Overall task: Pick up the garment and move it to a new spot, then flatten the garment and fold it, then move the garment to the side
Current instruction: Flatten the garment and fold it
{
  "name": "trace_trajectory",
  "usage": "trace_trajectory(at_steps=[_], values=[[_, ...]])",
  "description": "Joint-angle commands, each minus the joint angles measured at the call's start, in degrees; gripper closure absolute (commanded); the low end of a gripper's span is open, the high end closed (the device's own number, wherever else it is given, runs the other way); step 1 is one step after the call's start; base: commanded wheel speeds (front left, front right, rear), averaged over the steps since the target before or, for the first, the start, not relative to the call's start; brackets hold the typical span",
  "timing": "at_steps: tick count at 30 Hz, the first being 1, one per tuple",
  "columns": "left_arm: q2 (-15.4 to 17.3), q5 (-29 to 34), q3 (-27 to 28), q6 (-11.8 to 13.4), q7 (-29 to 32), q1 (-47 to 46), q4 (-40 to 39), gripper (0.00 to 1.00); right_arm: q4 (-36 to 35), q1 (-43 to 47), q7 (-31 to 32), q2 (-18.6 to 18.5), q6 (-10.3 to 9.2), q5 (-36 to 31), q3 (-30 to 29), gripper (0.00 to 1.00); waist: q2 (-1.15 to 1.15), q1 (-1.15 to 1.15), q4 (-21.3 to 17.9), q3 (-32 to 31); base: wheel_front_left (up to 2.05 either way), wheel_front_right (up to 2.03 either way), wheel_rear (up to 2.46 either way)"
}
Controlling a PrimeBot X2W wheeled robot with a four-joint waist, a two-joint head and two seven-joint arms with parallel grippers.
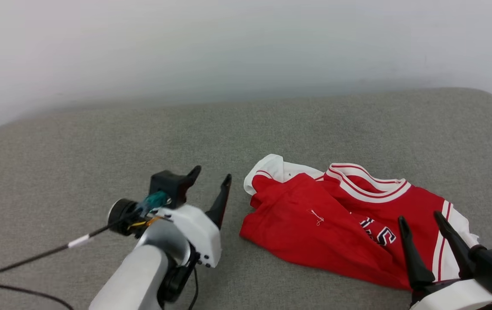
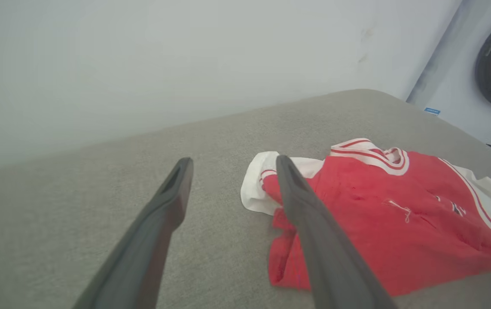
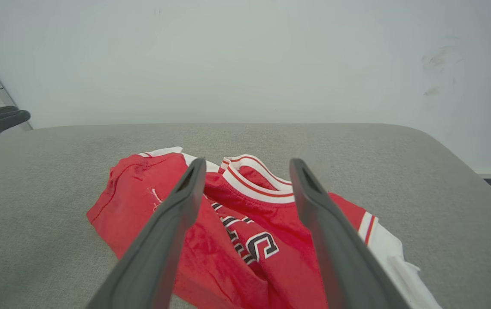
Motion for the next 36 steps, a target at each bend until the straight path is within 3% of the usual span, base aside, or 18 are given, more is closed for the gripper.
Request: trace_trajectory(at_steps=[1,8,17,25,26,27,29,36], values=[[-0.3,-0.6,-1.1,-1.7,2.4,-2.6,0.9,0.00,-0.5,-0.9,0.1,0.2,-0.03,0.1,0.4,0.00,0.00,0.00,-1.4,2.0,0.00,0.00,0.00],[-2.5,-3.1,-6.4,-7.8,15.7,-12.9,6.1,0.00,-0.9,-3.4,0.1,0.2,-0.03,-0.4,0.4,0.00,0.00,0.00,-4.0,8.0,0.00,0.00,0.00],[-2.0,-4.5,-11.2,-9.5,29.4,-20.0,14.0,0.00,0.6,-5.8,-1.3,0.2,-0.03,1.1,0.9,0.00,0.00,0.00,-7.0,13.0,0.00,0.00,0.00],[-0.1,-5.9,-15.5,-10.0,38.8,-19.9,19.3,0.00,1.3,-7.4,-2.7,0.2,-0.03,1.9,1.3,0.00,0.00,0.00,-8.4,15.0,0.00,0.00,0.00],[0.1,-6.3,-16.3,-10.1,40.0,-19.7,19.7,0.08,1.3,-7.5,-2.7,0.2,-0.03,2.0,1.3,0.00,0.00,0.00,-8.5,15.1,0.00,0.00,0.00],[0.4,-6.5,-16.8,-10.1,40.8,-19.6,20.0,0.51,1.2,-7.6,-2.9,0.2,-0.03,2.0,1.5,0.00,0.00,0.00,-8.5,15.2,0.00,0.00,0.00],[0.7,-7.0,-17.6,-10.1,41.5,-19.6,20.0,1.00,1.0,-8.0,-3.2,0.2,-0.03,1.9,1.6,0.00,0.00,0.00,-8.5,15.3,0.00,0.00,0.00],[2.7,-6.7,-18.8,-10.2,39.3,-21.2,17.9,1.00,0.4,-7.9,-3.5,0.2,-0.03,1.7,1.9,0.00,0.00,0.00,-7.0,13.9,0.00,0.00,0.00]])
